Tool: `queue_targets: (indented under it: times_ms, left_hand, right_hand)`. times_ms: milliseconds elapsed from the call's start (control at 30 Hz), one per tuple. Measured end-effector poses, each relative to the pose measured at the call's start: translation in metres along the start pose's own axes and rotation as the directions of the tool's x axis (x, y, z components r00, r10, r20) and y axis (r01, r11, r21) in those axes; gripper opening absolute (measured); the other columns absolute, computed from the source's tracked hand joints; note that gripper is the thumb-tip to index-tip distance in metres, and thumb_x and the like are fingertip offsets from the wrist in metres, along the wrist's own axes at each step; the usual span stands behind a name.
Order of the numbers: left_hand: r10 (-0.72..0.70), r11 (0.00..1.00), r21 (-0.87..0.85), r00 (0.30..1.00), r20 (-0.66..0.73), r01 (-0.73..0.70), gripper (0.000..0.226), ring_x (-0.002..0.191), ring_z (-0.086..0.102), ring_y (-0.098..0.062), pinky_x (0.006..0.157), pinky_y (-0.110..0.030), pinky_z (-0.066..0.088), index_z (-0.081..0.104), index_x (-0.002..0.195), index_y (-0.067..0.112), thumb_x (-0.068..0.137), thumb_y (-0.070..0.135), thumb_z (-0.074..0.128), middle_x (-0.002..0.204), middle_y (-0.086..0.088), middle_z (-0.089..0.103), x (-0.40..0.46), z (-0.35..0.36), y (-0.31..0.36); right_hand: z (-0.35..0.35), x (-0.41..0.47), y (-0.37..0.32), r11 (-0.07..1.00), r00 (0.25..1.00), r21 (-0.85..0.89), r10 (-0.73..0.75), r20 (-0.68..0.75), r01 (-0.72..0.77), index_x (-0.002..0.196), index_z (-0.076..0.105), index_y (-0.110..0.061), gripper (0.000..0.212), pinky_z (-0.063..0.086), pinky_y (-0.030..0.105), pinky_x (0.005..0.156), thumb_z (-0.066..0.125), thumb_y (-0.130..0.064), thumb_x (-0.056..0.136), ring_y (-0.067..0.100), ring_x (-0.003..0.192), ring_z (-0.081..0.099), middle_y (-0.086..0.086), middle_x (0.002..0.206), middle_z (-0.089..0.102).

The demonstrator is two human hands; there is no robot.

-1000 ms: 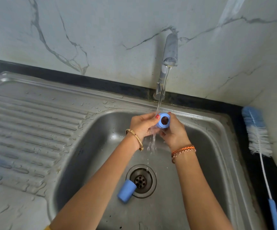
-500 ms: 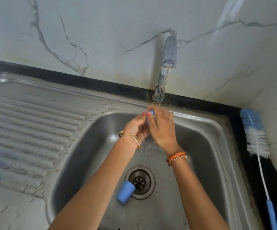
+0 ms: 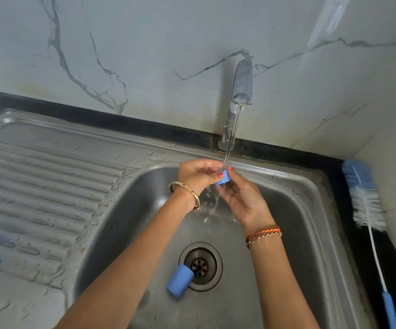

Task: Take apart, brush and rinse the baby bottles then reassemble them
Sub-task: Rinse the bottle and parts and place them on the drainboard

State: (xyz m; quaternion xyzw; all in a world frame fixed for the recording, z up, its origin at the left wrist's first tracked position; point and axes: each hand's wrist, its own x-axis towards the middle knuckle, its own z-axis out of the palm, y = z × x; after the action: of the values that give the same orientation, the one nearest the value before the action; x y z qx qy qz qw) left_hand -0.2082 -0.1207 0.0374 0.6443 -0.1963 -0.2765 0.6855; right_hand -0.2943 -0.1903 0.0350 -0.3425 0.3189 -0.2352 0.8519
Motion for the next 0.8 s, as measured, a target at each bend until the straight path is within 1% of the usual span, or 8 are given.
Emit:
queue_targets:
  times_ms: [133,233,367,467,567,700,767,800]
  left_hand:
    - [-0.123,0.990,-0.079,0.990,-0.070,0.118,0.037,0.089,0.064,-0.018,0.076,-0.021,0.053,0.066,0.105,0.000,0.070,-0.011,0.070,0.091,-0.006,0.066,0.001,-0.004,-0.001]
    - [-0.219,0.960,-0.166,0.975,0.046,0.224,0.043,0.085,0.064,-0.018,0.076,-0.020,0.054,0.060,0.114,-0.006,0.073,-0.017,0.062,0.098,-0.012,0.065,0.001,-0.015,0.005]
    - [0.005,1.000,-0.026,0.998,0.070,-0.004,0.053,0.064,0.065,0.002,0.062,-0.012,0.053,0.062,0.111,0.006,0.065,-0.021,0.068,0.089,-0.003,0.067,-0.006,-0.012,0.012]
    - [0.140,0.978,0.147,0.987,0.078,-0.150,0.049,0.059,0.062,0.006,0.066,-0.012,0.053,0.069,0.101,0.004,0.057,-0.014,0.079,0.083,-0.004,0.069,-0.007,0.003,0.014]
    - [0.181,0.944,0.262,0.979,0.092,-0.199,0.044,0.053,0.058,0.011,0.062,-0.006,0.049,0.070,0.097,-0.004,0.055,-0.011,0.082,0.083,-0.004,0.066,-0.002,0.009,0.013]
    - [0.046,0.992,0.121,0.996,-0.074,-0.037,0.033,0.061,0.063,-0.001,0.065,-0.016,0.053,0.068,0.100,-0.007,0.068,-0.006,0.076,0.075,-0.005,0.068,-0.001,0.001,0.008]
    - [-0.164,0.980,-0.125,0.985,-0.055,0.156,0.028,0.058,0.065,-0.007,0.065,-0.019,0.055,0.062,0.105,-0.012,0.077,-0.009,0.065,0.066,-0.005,0.069,-0.003,-0.005,0.009]
    - [-0.229,0.959,-0.179,0.973,-0.016,0.222,0.028,0.057,0.066,-0.008,0.066,-0.018,0.055,0.059,0.107,-0.014,0.080,-0.010,0.061,0.070,-0.008,0.069,-0.004,-0.007,0.010]
  right_hand:
    - [0.006,0.002,-0.003,0.997,0.997,-0.049,-0.052,0.049,0.054,0.091,0.062,-0.004,0.008,0.055,0.021,0.072,0.054,-0.006,0.090,0.015,0.081,0.062,0.009,0.086,0.064]
    - [0.010,0.004,-0.005,0.984,0.987,-0.145,-0.086,0.134,0.106,0.107,0.059,0.002,0.019,0.053,0.024,0.081,0.051,0.001,0.090,0.017,0.087,0.062,0.010,0.093,0.064]
    - [0.007,0.002,-0.009,0.986,0.974,0.161,-0.077,0.213,0.042,0.107,0.059,0.005,0.033,0.055,0.026,0.079,0.051,0.004,0.074,0.019,0.085,0.065,0.011,0.093,0.066]
    - [0.001,-0.002,-0.003,0.869,0.979,0.490,-0.033,0.204,-0.073,0.099,0.061,0.005,0.031,0.058,0.026,0.063,0.047,-0.002,0.072,0.025,0.080,0.067,0.017,0.091,0.067]
    - [0.003,0.000,0.001,0.843,0.982,0.524,0.024,0.187,-0.120,0.102,0.056,0.005,0.035,0.053,0.021,0.055,0.047,-0.011,0.073,0.023,0.081,0.060,0.018,0.096,0.061]
    - [0.011,0.010,-0.010,0.974,0.981,0.200,0.073,0.178,-0.109,0.098,0.054,0.000,0.021,0.052,0.027,0.075,0.036,-0.013,0.096,0.020,0.083,0.057,0.014,0.093,0.058]
    - [0.017,0.010,-0.015,0.985,0.987,-0.170,-0.001,0.163,0.029,0.100,0.055,-0.001,0.018,0.050,0.023,0.077,0.038,-0.007,0.098,0.018,0.084,0.058,0.012,0.093,0.059]
    - [0.018,0.008,-0.016,0.904,0.988,-0.413,-0.050,0.148,0.108,0.106,0.055,-0.002,0.017,0.050,0.021,0.078,0.041,-0.006,0.097,0.018,0.089,0.059,0.011,0.096,0.060]
